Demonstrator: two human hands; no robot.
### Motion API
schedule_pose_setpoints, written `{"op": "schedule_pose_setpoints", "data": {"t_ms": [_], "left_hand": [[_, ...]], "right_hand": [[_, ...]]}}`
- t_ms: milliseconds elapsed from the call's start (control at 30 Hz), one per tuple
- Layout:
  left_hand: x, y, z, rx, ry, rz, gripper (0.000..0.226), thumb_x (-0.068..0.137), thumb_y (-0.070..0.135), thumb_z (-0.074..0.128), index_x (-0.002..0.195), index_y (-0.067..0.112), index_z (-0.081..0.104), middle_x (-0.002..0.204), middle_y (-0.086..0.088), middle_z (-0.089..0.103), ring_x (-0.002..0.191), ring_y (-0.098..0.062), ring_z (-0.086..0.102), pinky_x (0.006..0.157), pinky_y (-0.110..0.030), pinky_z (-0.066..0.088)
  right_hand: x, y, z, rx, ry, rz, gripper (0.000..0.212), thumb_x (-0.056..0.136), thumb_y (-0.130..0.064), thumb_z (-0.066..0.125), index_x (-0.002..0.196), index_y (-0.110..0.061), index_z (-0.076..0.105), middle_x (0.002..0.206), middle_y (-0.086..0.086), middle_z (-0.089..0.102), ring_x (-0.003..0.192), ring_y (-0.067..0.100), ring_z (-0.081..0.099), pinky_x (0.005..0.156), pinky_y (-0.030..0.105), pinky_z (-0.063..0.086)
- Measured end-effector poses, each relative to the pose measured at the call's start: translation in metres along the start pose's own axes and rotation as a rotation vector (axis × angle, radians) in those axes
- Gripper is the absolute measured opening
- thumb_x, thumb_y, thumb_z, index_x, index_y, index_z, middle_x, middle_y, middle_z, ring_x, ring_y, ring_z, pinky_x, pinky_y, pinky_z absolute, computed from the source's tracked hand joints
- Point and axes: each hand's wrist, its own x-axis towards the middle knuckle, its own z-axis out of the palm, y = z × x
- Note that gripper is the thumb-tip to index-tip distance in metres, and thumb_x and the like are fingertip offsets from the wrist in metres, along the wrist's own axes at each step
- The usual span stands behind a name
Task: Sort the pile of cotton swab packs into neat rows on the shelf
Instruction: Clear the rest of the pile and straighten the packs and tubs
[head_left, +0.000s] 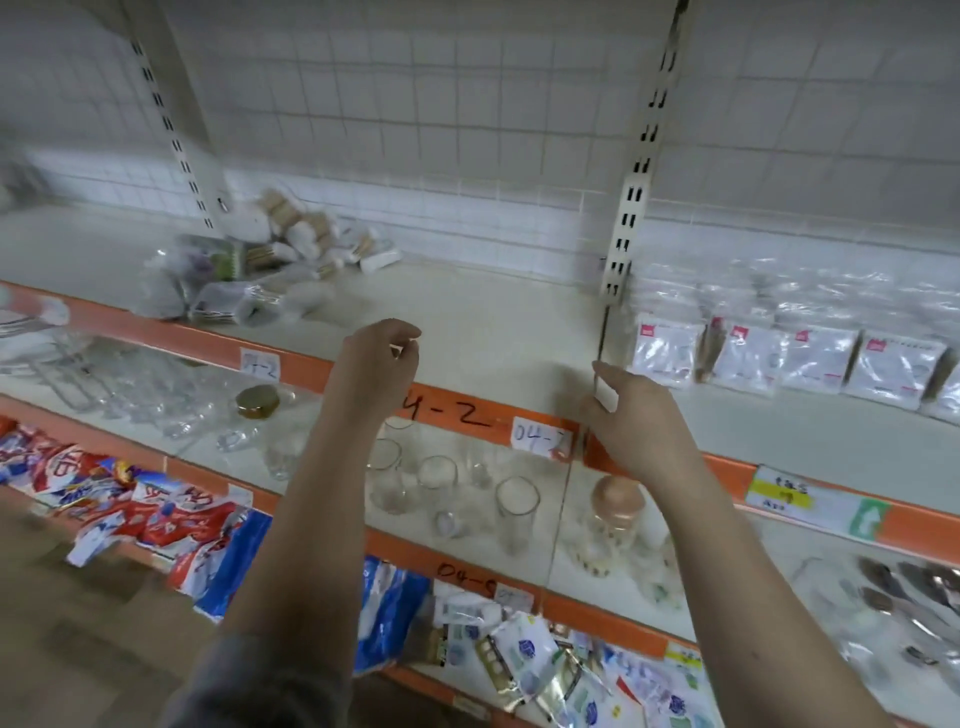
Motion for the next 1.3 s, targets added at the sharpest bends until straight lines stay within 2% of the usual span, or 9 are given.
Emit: {"op": "schedule_pose_setpoints", "data": {"t_ms": [133, 233, 333, 433, 500, 700, 933, 1200, 1300], "left_hand": [[0.01, -0.045, -0.042, 0.012, -0.003, 0.016, 0.024, 0.092, 0.012, 0.05, 0.111, 0.015, 0.065, 0.113, -0.001, 0.065, 0.088, -0.007, 0.054, 0.078, -0.02, 0.039], [0.012, -0.068, -0.065, 0.005, -0.008, 0.005, 0.025, 0.092, 0.012, 0.05, 0.111, 0.014, 0.065, 0.112, -0.001, 0.066, 0.092, -0.011, 0.058, 0.08, -0.02, 0.04], [0.017, -0.088, -0.08, 0.004, -0.027, -0.003, 0.025, 0.093, 0.012, 0.05, 0.113, 0.013, 0.065, 0.113, -0.003, 0.066, 0.098, -0.014, 0.06, 0.081, -0.02, 0.041], [0.023, -0.106, -0.09, 0.001, -0.022, -0.019, 0.024, 0.093, 0.012, 0.05, 0.112, 0.013, 0.065, 0.111, -0.002, 0.067, 0.098, -0.015, 0.061, 0.08, -0.02, 0.041], [0.029, -0.117, -0.094, -0.024, -0.013, -0.044, 0.024, 0.093, 0.013, 0.049, 0.112, 0.015, 0.065, 0.111, -0.001, 0.067, 0.093, -0.017, 0.062, 0.078, -0.025, 0.046], [0.065, -0.151, -0.109, 0.031, 0.049, -0.08, 0.025, 0.093, 0.016, 0.049, 0.112, 0.019, 0.065, 0.11, 0.002, 0.066, 0.082, -0.012, 0.059, 0.062, -0.018, 0.043], [0.136, -0.167, -0.126, 0.077, 0.153, -0.084, 0.026, 0.093, 0.018, 0.05, 0.113, 0.02, 0.066, 0.109, 0.001, 0.068, 0.092, -0.009, 0.059, 0.078, -0.02, 0.039], [0.201, -0.184, -0.143, 0.03, 0.22, -0.091, 0.024, 0.091, 0.014, 0.05, 0.105, 0.019, 0.069, 0.091, 0.0, 0.068, 0.082, -0.013, 0.065, 0.07, -0.015, 0.041], [0.213, -0.193, -0.144, 0.02, 0.228, -0.083, 0.025, 0.093, 0.013, 0.048, 0.106, 0.018, 0.068, 0.092, 0.008, 0.061, 0.059, 0.004, 0.056, 0.052, 0.002, 0.035]], "right_hand": [[-0.002, -0.046, 0.038, 0.014, 0.005, 0.034, 0.038, 0.093, -0.02, 0.046, 0.126, -0.002, 0.052, 0.11, 0.017, 0.06, 0.1, 0.032, 0.053, 0.073, 0.028, 0.032], [-0.002, -0.074, 0.057, 0.018, 0.01, 0.07, 0.044, 0.095, -0.023, 0.046, 0.138, -0.01, 0.046, 0.136, 0.011, 0.053, 0.12, 0.026, 0.05, 0.087, 0.022, 0.035], [0.003, -0.093, 0.073, -0.002, 0.022, 0.04, 0.039, 0.095, -0.022, 0.045, 0.129, -0.004, 0.052, 0.13, 0.017, 0.055, 0.096, 0.027, 0.05, 0.065, 0.015, 0.033], [0.012, -0.108, 0.087, 0.0, 0.005, 0.06, 0.04, 0.095, -0.02, 0.046, 0.131, -0.005, 0.051, 0.128, 0.016, 0.055, 0.111, 0.029, 0.049, 0.083, 0.024, 0.034], [0.023, -0.116, 0.096, 0.0, 0.006, 0.043, 0.038, 0.094, -0.02, 0.046, 0.127, -0.003, 0.053, 0.113, 0.017, 0.057, 0.106, 0.03, 0.05, 0.079, 0.027, 0.033], [0.068, -0.147, 0.12, 0.016, -0.052, -0.015, 0.048, 0.096, -0.022, 0.047, 0.142, -0.01, 0.041, 0.147, 0.006, 0.041, 0.135, 0.021, 0.036, 0.103, 0.022, 0.026], [0.144, -0.202, 0.144, 0.04, -0.097, -0.188, 0.046, 0.095, -0.025, 0.048, 0.14, -0.013, 0.044, 0.146, 0.003, 0.043, 0.136, 0.018, 0.036, 0.105, 0.022, 0.025], [0.2, -0.26, 0.176, -0.027, -0.265, -0.377, 0.035, 0.089, -0.031, 0.055, 0.119, -0.013, 0.06, 0.115, 0.006, 0.064, 0.108, 0.024, 0.057, 0.079, 0.03, 0.044], [0.207, -0.269, 0.191, -0.076, -0.329, -0.373, 0.035, 0.087, -0.043, 0.06, 0.108, -0.014, 0.062, 0.099, 0.003, 0.066, 0.094, 0.021, 0.061, 0.077, 0.032, 0.048]]}}
